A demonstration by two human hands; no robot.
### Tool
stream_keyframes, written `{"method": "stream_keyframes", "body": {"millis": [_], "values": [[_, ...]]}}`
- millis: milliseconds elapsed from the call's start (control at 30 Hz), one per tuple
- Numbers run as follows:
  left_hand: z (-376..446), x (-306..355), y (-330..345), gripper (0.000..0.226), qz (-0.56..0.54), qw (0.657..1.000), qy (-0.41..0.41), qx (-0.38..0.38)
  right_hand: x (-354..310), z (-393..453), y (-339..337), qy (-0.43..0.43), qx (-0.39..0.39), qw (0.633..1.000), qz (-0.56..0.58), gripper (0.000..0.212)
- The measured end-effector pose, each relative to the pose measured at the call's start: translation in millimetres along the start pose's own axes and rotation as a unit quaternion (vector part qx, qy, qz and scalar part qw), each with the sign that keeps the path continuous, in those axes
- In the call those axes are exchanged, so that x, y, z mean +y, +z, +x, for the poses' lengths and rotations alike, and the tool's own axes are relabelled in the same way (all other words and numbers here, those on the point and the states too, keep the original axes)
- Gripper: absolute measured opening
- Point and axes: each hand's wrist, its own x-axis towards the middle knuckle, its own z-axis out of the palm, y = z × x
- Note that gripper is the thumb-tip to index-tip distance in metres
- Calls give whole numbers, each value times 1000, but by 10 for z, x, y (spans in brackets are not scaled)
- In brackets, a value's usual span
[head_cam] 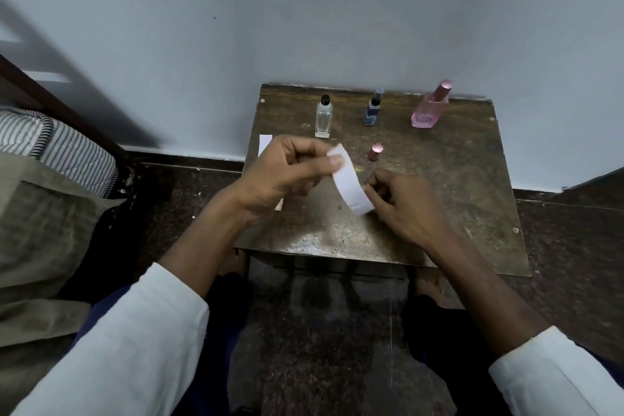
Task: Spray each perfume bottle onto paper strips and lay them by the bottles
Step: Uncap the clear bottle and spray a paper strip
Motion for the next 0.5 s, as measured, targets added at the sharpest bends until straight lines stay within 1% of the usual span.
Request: {"method": "stream_keyframes", "body": {"millis": [33, 67, 100, 133, 167, 200, 233, 267, 300, 333, 367, 400, 433, 467, 500], "values": [[1, 29, -3, 14, -87, 996, 6, -12, 0, 1, 1, 1, -1, 1000, 0, 19], [8, 33, -6, 14, -122, 993, 6, -10, 0, 2, 3, 3, -4, 1000, -1, 20], [30, 11, -11, 13, -81, 997, -2, 16, 0, 4, 4, 4, -6, 1000, -1, 20], [54, -31, -24, 11, 49, 997, -11, 56, 1, 5, 5, 4, -8, 1000, 0, 21], [64, -80, -29, 11, 215, 972, -18, 87, 2, 8, 8, 5, -10, 1000, 1, 20], [58, -106, -19, 14, 319, 942, -22, 106, 3, 11, 10, 6, -11, 1000, 2, 20], [57, -114, -11, 13, 336, 935, -22, 114, 7, 12, 8, 7, -12, 1000, 3, 20], [46, -101, -2, 10, 271, 957, -9, 99, 11, 15, 10, 8, -14, 1000, 6, 20], [31, -76, -9, 9, 151, 986, 6, 64, 14, 17, 8, 8, -16, 1000, 10, 19], [22, -35, -22, 11, 9, 1000, 9, 18, 17, 16, 6, 9, -17, 1000, 12, 19], [14, 9, -30, 13, -100, 995, 8, -18, 19, 14, 8, 8, -17, 1000, 11, 19], [5, 26, -38, 18, -146, 989, 0, -36, 18, 13, 12, 5, -15, 1000, 8, 20], [8, 20, -36, 18, -134, 990, -9, -33, 18, 15, 18, 4, -12, 1000, 5, 21], [14, -8, -30, 13, -60, 998, -20, -8, 19, 17, 19, 3, -10, 1000, 2, 22], [20, -34, -6, 8, 68, 997, -31, 25, 21, 23, 20, 3, -9, 1000, 0, 22]]}}
